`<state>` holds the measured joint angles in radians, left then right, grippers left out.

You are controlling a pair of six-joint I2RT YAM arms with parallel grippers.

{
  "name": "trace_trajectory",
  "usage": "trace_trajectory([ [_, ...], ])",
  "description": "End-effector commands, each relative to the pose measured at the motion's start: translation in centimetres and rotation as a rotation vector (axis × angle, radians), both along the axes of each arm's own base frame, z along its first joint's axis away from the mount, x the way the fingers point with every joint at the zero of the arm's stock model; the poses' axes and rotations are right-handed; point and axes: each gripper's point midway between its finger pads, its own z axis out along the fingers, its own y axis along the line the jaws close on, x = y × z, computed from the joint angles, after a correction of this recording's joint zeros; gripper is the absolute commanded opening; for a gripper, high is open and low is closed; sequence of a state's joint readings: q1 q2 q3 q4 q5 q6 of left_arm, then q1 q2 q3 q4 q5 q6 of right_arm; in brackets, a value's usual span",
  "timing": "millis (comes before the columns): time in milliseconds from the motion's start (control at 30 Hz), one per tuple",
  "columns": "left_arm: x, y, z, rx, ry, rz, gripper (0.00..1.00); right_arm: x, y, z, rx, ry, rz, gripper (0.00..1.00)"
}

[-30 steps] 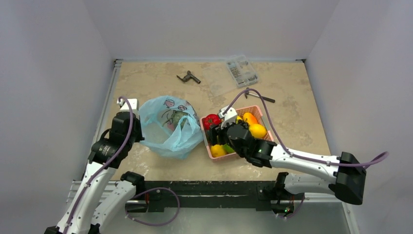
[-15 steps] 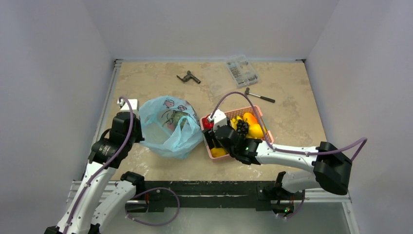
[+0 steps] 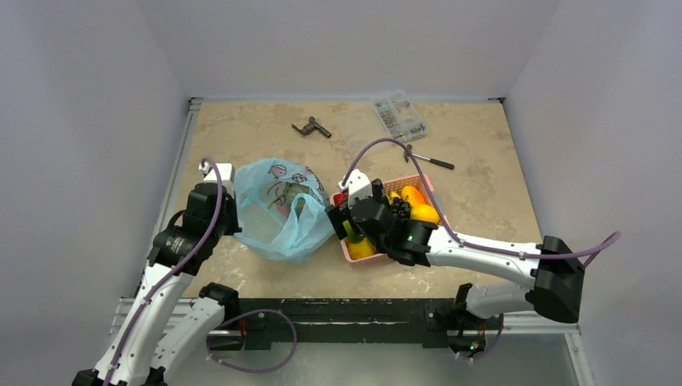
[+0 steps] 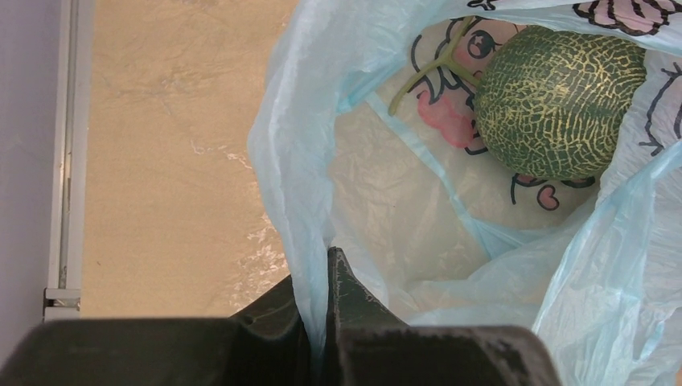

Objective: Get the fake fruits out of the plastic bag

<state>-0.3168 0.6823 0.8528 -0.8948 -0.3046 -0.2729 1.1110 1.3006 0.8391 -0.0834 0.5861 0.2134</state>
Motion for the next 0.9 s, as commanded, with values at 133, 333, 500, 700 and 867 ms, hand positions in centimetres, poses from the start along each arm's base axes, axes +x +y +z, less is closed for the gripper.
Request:
trace_trajectory([
  [133,1.4,-3.6,-1.3,-0.068,0.082,-0.156,0.00,0.0,6.7,12.1,0.277,-0.141,0.171,0.94],
  [333,1.4,-4.8,-3.5,-0.095,0.223,-0.175,0.00,-1.0,14.9,14.0,0.468,-0.089,0.379,0.81],
  [500,1.5,-4.9,-4.3,-0.092,0.269,-0.160,0.00,0.2,17.8,6.8,0.347,0.016,0.357,0.51],
  [700,1.5,-5.6,-5.8,-0.112,0.348,-0.155,0.00,-0.9,14.2,-1.3,0.190,0.103,0.267,0.35],
  [867,1.3,-6.2,-7.8,-0.117,0.472,-0.153,0.00,-2.9,11.1,-5.2,0.125,0.121,0.224,0.34],
])
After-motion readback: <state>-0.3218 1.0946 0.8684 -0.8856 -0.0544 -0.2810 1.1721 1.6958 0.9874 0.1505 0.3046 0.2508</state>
